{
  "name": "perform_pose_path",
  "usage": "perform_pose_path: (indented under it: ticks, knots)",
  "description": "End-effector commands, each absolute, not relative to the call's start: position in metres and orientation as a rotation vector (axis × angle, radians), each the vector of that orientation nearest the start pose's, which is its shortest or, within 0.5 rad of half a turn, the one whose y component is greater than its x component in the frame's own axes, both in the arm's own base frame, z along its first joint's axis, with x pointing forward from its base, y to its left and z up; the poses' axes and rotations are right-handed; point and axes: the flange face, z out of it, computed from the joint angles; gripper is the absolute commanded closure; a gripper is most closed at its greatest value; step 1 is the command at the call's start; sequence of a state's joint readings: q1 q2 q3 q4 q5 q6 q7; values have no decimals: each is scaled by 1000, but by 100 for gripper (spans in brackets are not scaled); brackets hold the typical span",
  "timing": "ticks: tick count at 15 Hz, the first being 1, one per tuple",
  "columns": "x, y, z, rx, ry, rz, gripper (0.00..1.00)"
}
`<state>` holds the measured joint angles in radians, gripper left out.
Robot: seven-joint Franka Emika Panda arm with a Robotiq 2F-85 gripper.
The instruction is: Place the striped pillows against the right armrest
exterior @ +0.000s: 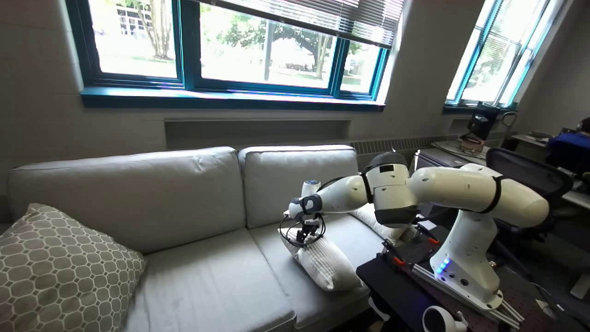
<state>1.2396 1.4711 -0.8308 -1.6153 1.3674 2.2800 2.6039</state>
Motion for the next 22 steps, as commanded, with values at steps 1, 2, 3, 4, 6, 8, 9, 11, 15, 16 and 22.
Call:
perform_pose_path:
  ticks: [1, 2, 3, 4, 6, 8, 9, 11, 15, 16, 22]
  knots:
    - [554, 195, -46, -451, 3184, -253, 33]
    - [554, 182, -45, -426, 3187, -280, 41]
    - [555, 169, -42, -394, 3185, -302, 50]
    - [556, 155, -39, -359, 3181, -322, 56]
    - [558, 129, -29, -280, 3161, -360, 71]
    - [561, 111, -16, -212, 3123, -389, 84]
    - [563, 105, -7, -184, 3092, -403, 93]
    - [568, 97, 13, -120, 3025, -410, 97]
    - [577, 87, 52, 18, 2873, -378, 96]
    - [578, 84, 61, 47, 2835, -377, 96]
    - [587, 70, 89, 134, 2635, -404, 95]
